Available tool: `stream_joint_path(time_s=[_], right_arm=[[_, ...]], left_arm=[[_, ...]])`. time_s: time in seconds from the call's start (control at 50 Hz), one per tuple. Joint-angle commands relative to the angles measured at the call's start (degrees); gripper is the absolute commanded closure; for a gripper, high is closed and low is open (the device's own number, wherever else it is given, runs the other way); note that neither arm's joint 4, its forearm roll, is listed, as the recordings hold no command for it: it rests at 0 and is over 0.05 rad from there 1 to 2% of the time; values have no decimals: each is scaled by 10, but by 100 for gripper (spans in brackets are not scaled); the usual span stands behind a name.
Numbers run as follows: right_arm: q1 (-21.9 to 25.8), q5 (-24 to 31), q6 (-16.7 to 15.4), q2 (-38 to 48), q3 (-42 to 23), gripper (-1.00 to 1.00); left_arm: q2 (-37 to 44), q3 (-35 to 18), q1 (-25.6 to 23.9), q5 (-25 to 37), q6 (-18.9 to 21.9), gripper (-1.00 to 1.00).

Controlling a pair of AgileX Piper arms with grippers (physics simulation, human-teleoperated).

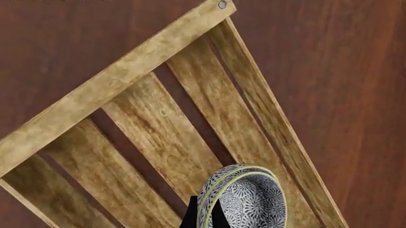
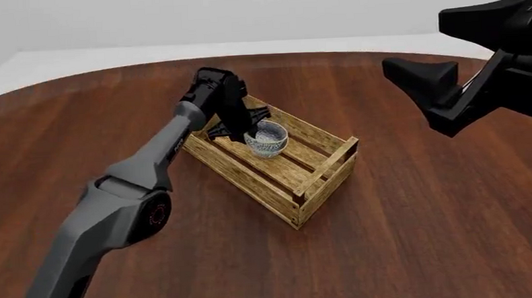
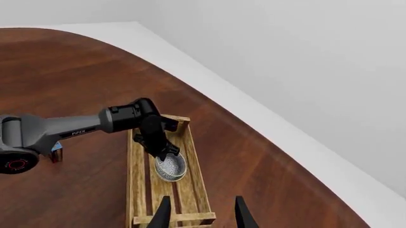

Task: Stack the right bowl on the left bowl and place them in the tray.

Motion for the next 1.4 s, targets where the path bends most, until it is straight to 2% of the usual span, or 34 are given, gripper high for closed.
stream_joint_path(time_s=[0.02, 0.54, 0.56, 0.96, 1.4], right_arm=[[1, -2, 0, 4, -1, -100], [1, 1, -1, -2, 0, -100], [1, 1, -1, -2, 0, -100], [1, 0, -2, 1, 0, -100], [4, 0, -3, 1, -2, -100]], left_arm=[[16, 21, 0, 0, 10, 100], [12, 38, 3, 0, 21, 100], [11, 38, 2, 0, 20, -100], [1, 43, 0, 0, 24, -100], [-69, 56, -12, -1, 6, -100]])
